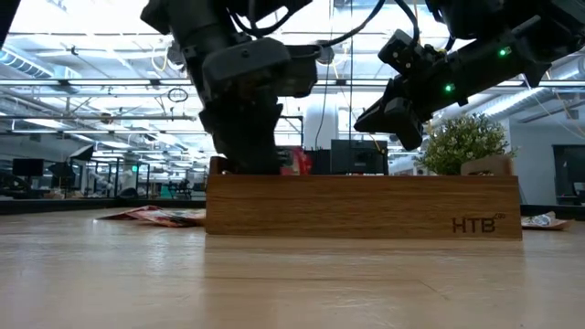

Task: Pick & Place Tea
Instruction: Put the red tea bag into the left section of the wooden organizer

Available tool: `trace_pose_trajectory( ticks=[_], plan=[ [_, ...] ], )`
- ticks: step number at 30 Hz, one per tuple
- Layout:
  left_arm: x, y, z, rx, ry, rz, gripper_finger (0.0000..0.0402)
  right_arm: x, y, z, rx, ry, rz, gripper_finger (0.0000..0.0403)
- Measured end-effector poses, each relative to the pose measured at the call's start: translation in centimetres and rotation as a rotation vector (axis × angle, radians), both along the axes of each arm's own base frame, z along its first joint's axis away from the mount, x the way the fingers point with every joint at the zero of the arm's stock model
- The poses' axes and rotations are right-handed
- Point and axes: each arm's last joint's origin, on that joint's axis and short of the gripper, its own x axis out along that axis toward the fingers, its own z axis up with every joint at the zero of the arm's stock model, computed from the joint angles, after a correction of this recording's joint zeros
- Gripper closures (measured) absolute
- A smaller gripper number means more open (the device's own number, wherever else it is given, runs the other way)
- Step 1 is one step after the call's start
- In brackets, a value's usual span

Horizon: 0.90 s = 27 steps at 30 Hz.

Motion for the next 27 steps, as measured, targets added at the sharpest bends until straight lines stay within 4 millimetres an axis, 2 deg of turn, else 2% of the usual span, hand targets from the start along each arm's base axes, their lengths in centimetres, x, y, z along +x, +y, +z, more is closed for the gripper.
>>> trace_pose_trajectory(
  ticks=[12, 18, 27],
  plan=[
    [-0.1, 0.5, -0.3, 0.043, 0.016, 0.033, 0.0398, 0.0, 0.0, -0.1, -0.001, 0.006, 0.0, 0.0332],
    [-0.3, 0.0, 0.8, 0.026, -0.025, 0.002, 0.0378, 0.0, 0.0, -0.1, -0.001, 0.007, 0.0, 0.0332],
    [-0.6, -0.3, 3.1, 0.014, -0.106, -0.039, 0.0376, 0.0, 0.0, -0.1, 0.0, 0.006, 0.0, 0.0332]
  ],
)
